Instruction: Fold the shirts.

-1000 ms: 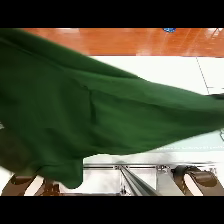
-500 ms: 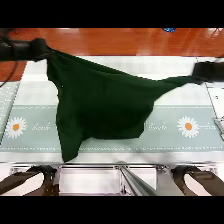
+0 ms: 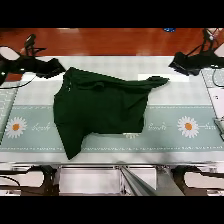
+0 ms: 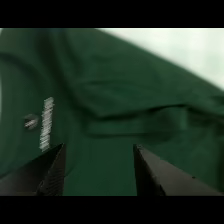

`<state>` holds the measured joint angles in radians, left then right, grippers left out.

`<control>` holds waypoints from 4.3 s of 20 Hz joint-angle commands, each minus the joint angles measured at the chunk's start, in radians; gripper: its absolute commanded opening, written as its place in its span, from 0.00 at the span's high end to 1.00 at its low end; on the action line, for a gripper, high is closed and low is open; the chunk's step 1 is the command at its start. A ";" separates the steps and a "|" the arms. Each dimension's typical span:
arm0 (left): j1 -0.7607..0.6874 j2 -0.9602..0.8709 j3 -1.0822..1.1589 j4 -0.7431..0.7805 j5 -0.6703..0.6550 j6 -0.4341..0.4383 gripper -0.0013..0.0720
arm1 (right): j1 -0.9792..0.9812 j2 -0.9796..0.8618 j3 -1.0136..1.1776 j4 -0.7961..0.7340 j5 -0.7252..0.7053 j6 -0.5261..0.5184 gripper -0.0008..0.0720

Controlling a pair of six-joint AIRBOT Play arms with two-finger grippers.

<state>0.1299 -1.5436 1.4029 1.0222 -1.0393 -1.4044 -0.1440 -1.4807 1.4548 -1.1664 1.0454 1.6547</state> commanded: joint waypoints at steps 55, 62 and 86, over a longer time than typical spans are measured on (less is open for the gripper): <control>0.209 0.537 0.682 -0.428 -0.239 0.126 0.96 | 0.216 0.636 0.505 -0.048 0.372 -0.143 0.96; 0.021 0.868 0.612 0.066 -0.283 0.031 0.96 | 0.216 0.750 0.503 -0.046 0.584 -0.069 0.96; -0.102 -0.129 0.096 -0.010 0.063 -0.077 0.29 | 0.136 -0.269 0.062 0.359 -0.042 -0.080 0.42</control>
<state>0.0162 -1.6005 1.4658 1.0321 -0.9237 -1.4673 0.0334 -1.6390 1.4570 -0.9195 0.9844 1.5375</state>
